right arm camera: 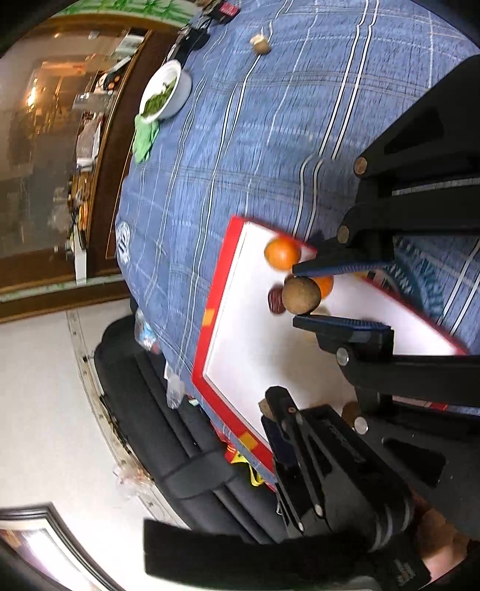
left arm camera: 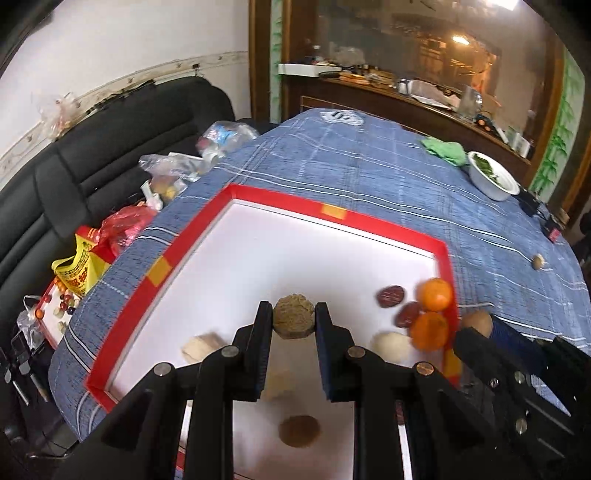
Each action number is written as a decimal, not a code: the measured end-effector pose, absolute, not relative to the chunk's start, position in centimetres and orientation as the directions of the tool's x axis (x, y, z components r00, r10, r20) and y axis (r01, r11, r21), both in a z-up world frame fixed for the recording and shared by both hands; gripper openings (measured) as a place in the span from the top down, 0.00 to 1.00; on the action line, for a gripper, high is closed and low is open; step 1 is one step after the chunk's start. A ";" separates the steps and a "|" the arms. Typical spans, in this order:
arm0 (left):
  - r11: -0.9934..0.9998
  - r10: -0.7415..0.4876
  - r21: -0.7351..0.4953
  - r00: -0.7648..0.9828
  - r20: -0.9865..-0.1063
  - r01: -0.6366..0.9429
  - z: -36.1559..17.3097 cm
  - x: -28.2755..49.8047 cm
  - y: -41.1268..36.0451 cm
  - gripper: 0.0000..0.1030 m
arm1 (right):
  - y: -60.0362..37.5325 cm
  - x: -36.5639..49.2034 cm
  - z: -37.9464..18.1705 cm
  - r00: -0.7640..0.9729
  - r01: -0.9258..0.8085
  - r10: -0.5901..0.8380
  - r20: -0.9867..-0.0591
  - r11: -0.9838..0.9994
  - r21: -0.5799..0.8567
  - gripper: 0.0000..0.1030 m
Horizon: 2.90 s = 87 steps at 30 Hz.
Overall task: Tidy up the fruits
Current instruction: 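Carry the beige cracker and brown ball toward the white tray, then move both tools back toward the remaining foods on the cloth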
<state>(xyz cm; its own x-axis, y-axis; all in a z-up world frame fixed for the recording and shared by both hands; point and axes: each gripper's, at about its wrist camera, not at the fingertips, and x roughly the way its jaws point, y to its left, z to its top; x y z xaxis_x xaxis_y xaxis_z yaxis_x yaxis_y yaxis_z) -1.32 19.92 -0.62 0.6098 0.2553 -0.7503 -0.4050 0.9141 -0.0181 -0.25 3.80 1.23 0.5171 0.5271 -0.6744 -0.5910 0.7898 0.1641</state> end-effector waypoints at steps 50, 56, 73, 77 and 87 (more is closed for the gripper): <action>0.887 0.262 -0.018 0.535 -0.803 -0.462 -3.0 0.9 24.6 0.43 | 8.9 0.1 -1.7 0.465 -0.621 0.498 -0.732 0.772 0.131 0.48; 0.889 0.282 0.006 0.536 -0.795 -0.458 -3.0 1.0 24.6 0.40 | 7.3 -1.5 2.2 0.528 -0.625 0.547 -0.649 0.768 0.139 0.48; 0.917 0.246 0.001 0.564 -0.789 -0.399 -1.7 1.8 21.0 0.26 | 0.3 -1.3 4.6 0.557 -0.562 0.589 -0.586 0.787 0.256 0.43; 0.941 0.207 -0.004 0.585 -0.784 -0.338 -1.2 2.6 18.2 0.25 | -5.2 0.6 2.2 0.595 -0.448 0.482 -0.643 0.863 0.233 0.41; 0.993 0.066 -0.010 0.603 -0.795 -0.121 -1.3 6.6 7.3 0.25 | -19.5 6.5 -1.0 0.646 -0.130 0.267 -0.715 0.962 0.242 0.41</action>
<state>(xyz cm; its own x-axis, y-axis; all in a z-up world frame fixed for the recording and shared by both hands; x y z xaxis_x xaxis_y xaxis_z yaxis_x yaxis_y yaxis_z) 6.58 7.32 -1.35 0.6029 0.0658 -0.7951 -0.1214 0.9926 -0.0098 6.53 -19.49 -1.03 0.6457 0.2672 -0.7153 -0.1302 0.9616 0.2417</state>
